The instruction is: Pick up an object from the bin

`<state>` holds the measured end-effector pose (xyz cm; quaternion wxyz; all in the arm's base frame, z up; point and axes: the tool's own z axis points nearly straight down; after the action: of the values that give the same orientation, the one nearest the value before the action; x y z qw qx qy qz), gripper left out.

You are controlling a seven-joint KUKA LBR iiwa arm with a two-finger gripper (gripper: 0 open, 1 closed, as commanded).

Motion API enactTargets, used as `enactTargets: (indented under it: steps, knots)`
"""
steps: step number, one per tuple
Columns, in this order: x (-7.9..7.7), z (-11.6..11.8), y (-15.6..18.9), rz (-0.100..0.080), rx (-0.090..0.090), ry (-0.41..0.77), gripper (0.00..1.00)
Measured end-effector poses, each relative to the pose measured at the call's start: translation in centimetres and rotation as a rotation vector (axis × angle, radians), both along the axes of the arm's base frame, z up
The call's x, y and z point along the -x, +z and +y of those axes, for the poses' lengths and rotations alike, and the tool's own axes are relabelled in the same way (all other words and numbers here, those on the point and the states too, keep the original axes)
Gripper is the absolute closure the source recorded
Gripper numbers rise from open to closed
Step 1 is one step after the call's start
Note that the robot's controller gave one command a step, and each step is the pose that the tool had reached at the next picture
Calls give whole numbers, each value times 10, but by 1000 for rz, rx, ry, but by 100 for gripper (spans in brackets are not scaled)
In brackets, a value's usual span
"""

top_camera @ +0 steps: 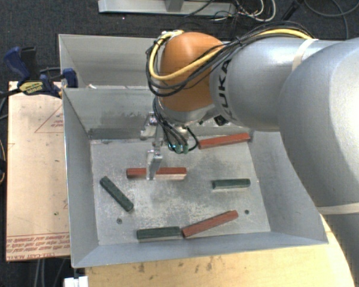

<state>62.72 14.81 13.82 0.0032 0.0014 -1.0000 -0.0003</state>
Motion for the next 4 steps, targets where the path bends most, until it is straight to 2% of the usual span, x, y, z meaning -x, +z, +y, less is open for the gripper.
enactTargets:
  steps: [1,2,4]
  knots:
    - [-2,0,5,-7,-1,-2,0]
    - [40,-16,-60,-25,-7,-119,100]
    - [40,-16,-59,-25,-7,-120,100]
